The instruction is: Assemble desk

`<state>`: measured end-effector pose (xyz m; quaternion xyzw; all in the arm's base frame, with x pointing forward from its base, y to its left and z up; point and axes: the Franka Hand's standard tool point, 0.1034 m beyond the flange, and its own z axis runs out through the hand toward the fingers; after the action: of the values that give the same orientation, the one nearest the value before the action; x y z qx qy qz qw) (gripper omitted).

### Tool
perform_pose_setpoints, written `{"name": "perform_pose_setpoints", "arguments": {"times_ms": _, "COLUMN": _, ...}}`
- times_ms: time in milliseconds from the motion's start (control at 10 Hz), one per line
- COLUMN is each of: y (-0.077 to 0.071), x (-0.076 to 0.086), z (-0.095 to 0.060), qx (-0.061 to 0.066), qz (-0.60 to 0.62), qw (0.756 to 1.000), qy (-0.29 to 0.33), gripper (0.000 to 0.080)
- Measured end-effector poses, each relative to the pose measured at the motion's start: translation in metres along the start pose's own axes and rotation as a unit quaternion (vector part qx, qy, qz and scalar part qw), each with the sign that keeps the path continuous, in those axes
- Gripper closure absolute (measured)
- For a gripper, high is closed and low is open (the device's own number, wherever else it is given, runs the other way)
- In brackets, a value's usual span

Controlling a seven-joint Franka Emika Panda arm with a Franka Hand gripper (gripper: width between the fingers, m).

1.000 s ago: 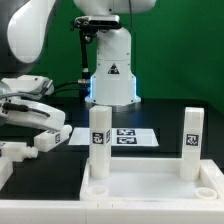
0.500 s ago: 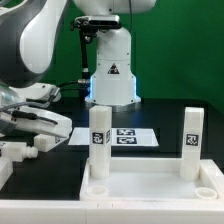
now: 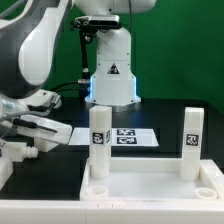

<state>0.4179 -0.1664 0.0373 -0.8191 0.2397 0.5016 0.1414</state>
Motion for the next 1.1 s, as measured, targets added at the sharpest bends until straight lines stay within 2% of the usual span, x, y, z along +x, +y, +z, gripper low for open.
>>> {"name": "perform_pose_setpoints", "arguments": {"times_ms": 300, "y": 0.001, "x": 0.001, "z": 0.001, "qx": 0.0, "qz": 0.0, "qw": 1.0, "qy": 0.001, "gripper": 0.015}}
{"name": "perform_pose_setpoints", "arguments": {"times_ms": 500, "y": 0.003, "x": 0.006, "z": 0.015, "qx": -0.001, "qz": 0.011, "qw": 1.0, "qy": -0.006, "gripper": 0.015}}
{"name": "perform_pose_setpoints", "arguments": {"times_ms": 1100, "y": 0.002, "x": 0.012, "z": 0.026, "qx": -0.005, "qz": 0.012, "qw": 1.0, "qy": -0.007, "gripper": 0.015}}
